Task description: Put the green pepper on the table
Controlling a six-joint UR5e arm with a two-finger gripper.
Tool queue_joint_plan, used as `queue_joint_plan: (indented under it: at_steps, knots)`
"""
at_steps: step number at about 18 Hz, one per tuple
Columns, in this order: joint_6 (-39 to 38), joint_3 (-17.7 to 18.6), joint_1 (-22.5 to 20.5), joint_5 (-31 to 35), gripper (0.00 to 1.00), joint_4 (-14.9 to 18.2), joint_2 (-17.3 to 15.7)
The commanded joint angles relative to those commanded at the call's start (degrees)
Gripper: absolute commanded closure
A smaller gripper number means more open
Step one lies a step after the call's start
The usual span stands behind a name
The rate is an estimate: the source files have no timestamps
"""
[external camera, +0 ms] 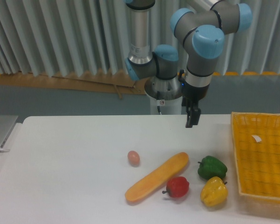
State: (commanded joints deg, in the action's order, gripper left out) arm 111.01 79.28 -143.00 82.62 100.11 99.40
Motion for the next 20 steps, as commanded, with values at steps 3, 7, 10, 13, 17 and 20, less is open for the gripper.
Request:
queue_joint_plan:
  at_steps: [3,7,10,13,17,20]
  knots:
    - [-5.51,-1.40,0.09,-0.54,0.00,-0.26,-0.26]
    - [-7.90,-0.89,0.00,5.33,0.00,-4.64,-0.44]
    - [-11.42,-0.09,-0.09,6.67,0.00,-5.36,-0.44]
    - [-11.43,1.83,-0.26,7.46,0.00,-8.77,-0.53]
    - [-11.60,1.93,-0.35,8.26,0.00,-10.28,-0.53]
    - [-11.60,1.84,-0.35,8.52,0.00,-9.93,-0.53]
